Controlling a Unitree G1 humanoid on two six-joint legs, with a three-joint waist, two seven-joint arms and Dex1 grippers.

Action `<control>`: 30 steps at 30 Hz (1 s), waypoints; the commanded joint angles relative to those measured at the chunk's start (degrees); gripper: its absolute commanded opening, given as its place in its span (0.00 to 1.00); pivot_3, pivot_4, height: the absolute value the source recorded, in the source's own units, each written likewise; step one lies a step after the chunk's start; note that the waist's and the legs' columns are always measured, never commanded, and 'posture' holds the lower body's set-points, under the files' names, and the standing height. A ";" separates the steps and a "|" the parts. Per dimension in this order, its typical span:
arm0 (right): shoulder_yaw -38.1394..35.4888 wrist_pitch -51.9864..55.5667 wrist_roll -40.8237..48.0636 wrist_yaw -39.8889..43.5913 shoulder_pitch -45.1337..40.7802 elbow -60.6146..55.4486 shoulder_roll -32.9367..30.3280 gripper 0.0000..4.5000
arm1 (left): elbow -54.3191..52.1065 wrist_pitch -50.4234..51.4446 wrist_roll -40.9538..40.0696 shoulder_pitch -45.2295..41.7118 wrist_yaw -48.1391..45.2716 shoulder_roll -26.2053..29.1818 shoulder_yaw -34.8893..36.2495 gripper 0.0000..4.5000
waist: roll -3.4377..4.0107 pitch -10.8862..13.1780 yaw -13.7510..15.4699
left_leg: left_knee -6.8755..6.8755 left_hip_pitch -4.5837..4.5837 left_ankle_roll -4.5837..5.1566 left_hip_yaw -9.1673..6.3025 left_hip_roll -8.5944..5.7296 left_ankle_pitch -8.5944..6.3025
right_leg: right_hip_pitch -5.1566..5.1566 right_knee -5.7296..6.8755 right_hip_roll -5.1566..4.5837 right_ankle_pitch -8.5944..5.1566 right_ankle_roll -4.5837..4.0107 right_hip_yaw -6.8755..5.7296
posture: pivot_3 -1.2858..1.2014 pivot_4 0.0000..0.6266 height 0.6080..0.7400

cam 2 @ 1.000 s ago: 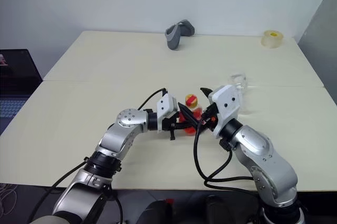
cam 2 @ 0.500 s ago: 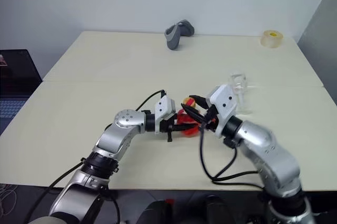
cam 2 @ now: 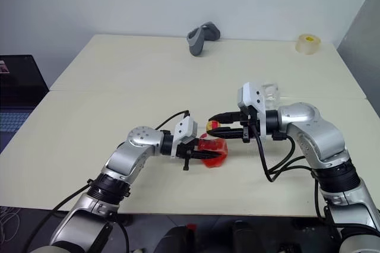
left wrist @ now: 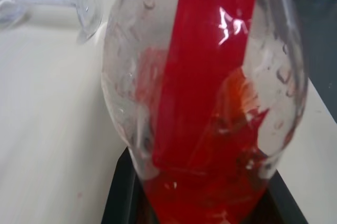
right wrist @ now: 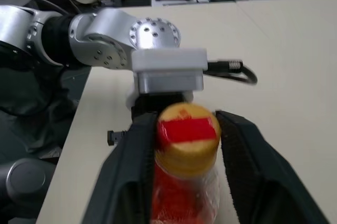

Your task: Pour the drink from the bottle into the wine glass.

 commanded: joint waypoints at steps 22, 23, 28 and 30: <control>-7.99 3.66 -5.63 -36.93 16.45 -27.29 12.80 0.89 | 2.49 -5.23 0.11 -3.27 0.80 -3.27 0.23 0.18 | 0.02 0.01 -0.26 | -0.03 0.04 -0.02 0.04 -0.01 0.01 | -0.02 0.03 0.07 0.00 0.01 0.06 | 0.52 0.24 1.00; -8.77 3.72 -5.49 -36.45 17.17 -27.17 11.91 0.89 | 2.38 -5.16 0.09 -3.18 0.87 -3.22 0.24 0.18 | 0.02 0.01 -0.26 | -0.03 0.04 -0.02 0.04 -0.01 0.01 | -0.02 0.03 0.07 -0.01 0.01 0.05 | 0.52 0.24 1.00; -16.85 5.27 1.43 -34.46 20.18 -28.64 9.00 0.89 | 1.95 -5.14 0.09 -2.56 1.04 -2.72 0.31 0.18 | 0.02 0.01 -0.25 | -0.04 0.04 -0.01 0.04 -0.02 0.00 | -0.01 0.03 0.07 -0.01 0.01 0.05 | 0.52 0.24 1.00; -20.49 7.05 6.27 -34.07 22.08 -30.54 8.01 0.89 | 1.85 -5.12 0.04 -2.35 1.06 -2.42 0.45 0.18 | 0.02 0.01 -0.22 | -0.04 0.04 0.00 0.03 -0.01 0.00 | 0.00 0.02 0.08 -0.01 0.01 0.05 | 0.52 0.24 1.00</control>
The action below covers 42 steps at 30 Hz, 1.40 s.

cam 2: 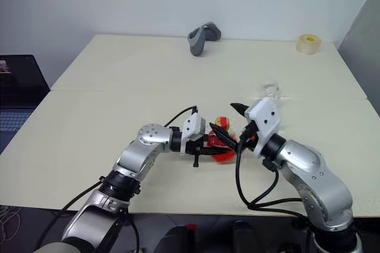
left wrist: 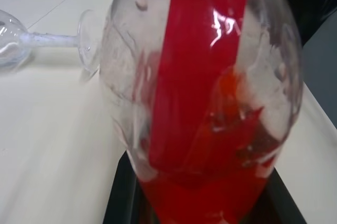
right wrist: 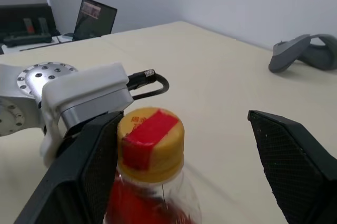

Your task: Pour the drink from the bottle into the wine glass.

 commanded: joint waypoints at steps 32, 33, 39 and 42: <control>-1.07 -5.92 -2.62 -1.53 2.26 0.00 -3.23 0.89 | -1.49 -1.91 -0.53 -0.38 0.76 0.60 0.92 0.18 | 0.00 0.00 0.07 | -0.01 -0.01 0.00 -0.01 0.00 0.00 | 0.01 -0.01 0.03 -0.01 0.00 0.00 | 0.52 0.24 1.00; -2.10 -5.89 -1.87 -0.85 3.24 -0.31 -3.82 0.89 | -1.41 -1.97 -0.53 -0.37 0.70 0.65 0.95 0.18 | 0.00 0.00 0.07 | 0.00 0.00 0.00 0.01 0.00 0.00 | 0.01 -0.01 0.03 -0.01 0.00 0.01 | 0.52 0.24 1.00; -6.40 -4.50 2.62 3.35 6.88 -1.64 -8.37 0.89 | -0.53 -2.53 -0.43 -0.72 0.37 0.77 0.96 0.17 | 0.00 0.00 0.03 | 0.00 0.02 0.00 0.01 0.00 0.00 | 0.02 0.01 0.04 -0.01 0.00 0.00 | 0.52 0.24 1.00; -5.91 -3.95 4.18 4.31 6.97 -2.54 -9.59 0.89 | -0.21 -2.75 -0.36 -0.90 0.32 0.69 0.95 0.17 | 0.00 0.00 -0.04 | -0.02 0.04 0.01 0.01 0.03 0.00 | 0.02 0.02 0.06 -0.01 0.00 0.01 | 0.52 0.24 1.00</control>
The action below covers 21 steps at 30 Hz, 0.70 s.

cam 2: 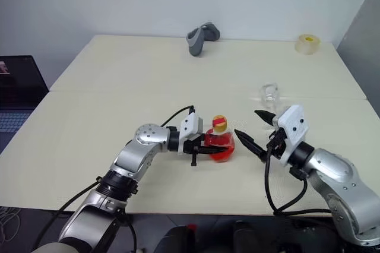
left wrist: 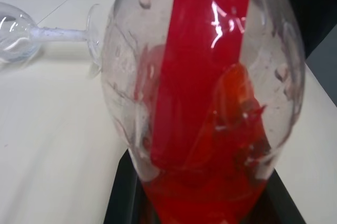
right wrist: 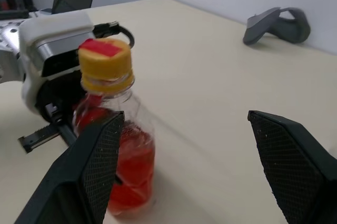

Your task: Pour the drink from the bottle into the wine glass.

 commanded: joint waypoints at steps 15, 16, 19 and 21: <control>11.19 1.32 -4.10 -6.62 -14.57 0.64 4.71 0.89 | -0.93 -1.40 -0.43 -1.02 -0.10 -0.49 0.65 0.17 | 0.00 0.00 0.04 | 0.02 -0.03 -0.01 -0.02 -0.02 0.00 | -0.01 -0.02 -0.01 0.00 0.00 -0.01 | 0.52 0.24 1.00; 11.46 1.20 -4.74 -6.62 -14.76 0.93 4.68 0.89 | -0.93 -1.38 -0.43 -1.03 -0.07 -0.50 0.65 0.17 | 0.00 0.00 0.05 | 0.02 -0.03 -0.01 -0.01 -0.02 0.01 | -0.01 -0.02 -0.01 0.00 0.00 -0.01 | 0.52 0.24 1.00; 11.73 0.88 -6.10 -5.93 -14.59 1.10 4.17 0.89 | -0.91 -1.38 -0.43 -1.01 0.02 -0.51 0.71 0.17 | 0.00 0.00 0.05 | 0.02 -0.03 -0.01 -0.01 -0.03 0.00 | -0.01 -0.02 -0.03 0.00 0.00 0.00 | 0.52 0.24 1.00; 11.27 0.99 -6.52 -5.77 -14.29 1.00 3.97 0.89 | -0.83 -1.44 -0.43 -0.99 0.02 -0.52 0.76 0.17 | 0.00 0.00 0.04 | 0.02 -0.03 -0.01 -0.01 -0.02 0.00 | -0.01 -0.02 -0.03 0.00 0.00 0.00 | 0.52 0.24 1.00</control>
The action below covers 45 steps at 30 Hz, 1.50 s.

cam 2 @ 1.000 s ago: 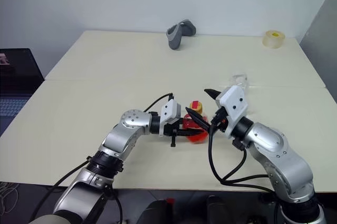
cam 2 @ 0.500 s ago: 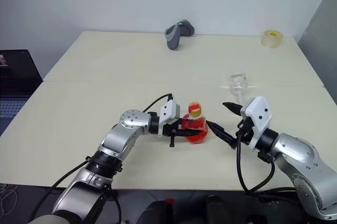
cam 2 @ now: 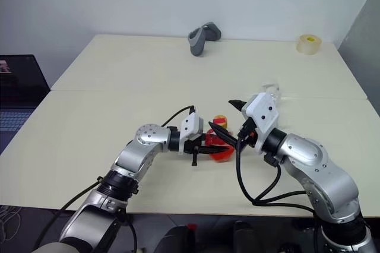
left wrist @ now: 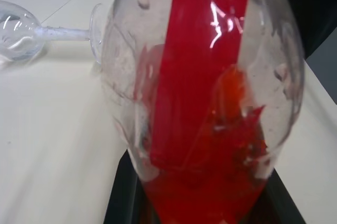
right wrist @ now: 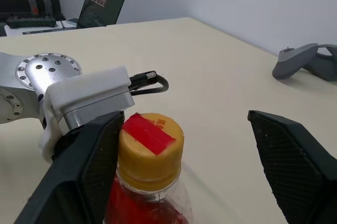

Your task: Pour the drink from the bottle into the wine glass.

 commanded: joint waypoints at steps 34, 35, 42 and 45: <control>-10.99 7.08 17.42 2.83 3.64 -6.58 -5.61 0.89 | 0.00 -1.59 -0.06 -1.27 0.39 -0.50 1.27 0.17 | 0.00 0.00 0.01 | 0.00 0.00 0.01 0.00 0.01 0.00 | 0.00 0.01 0.01 0.00 0.00 0.00 | 0.52 0.24 1.00; -10.53 7.22 17.48 2.22 3.05 -6.47 -5.35 0.89 | 0.01 -1.59 -0.06 -1.28 0.37 -0.50 1.25 0.17 | 0.00 0.00 0.01 | 0.00 0.00 0.01 0.01 0.00 0.00 | 0.00 0.01 0.01 0.00 0.00 0.00 | 0.52 0.24 1.00; -6.37 5.65 13.66 0.50 1.59 -4.61 -3.48 0.89 | 0.21 -1.63 0.01 -1.41 0.31 -0.50 1.20 0.17 | 0.00 0.00 0.01 | 0.00 -0.01 0.01 0.00 0.00 0.00 | 0.00 0.00 0.01 0.00 0.00 -0.01 | 0.52 0.24 1.00; -4.53 4.41 12.06 0.83 1.22 -3.20 -2.57 0.89 | 0.21 -1.59 0.04 -1.43 0.39 -0.55 1.17 0.17 | 0.00 0.00 0.01 | 0.00 0.00 0.01 0.00 0.00 0.00 | 0.00 0.00 0.01 0.00 0.00 -0.01 | 0.52 0.24 1.00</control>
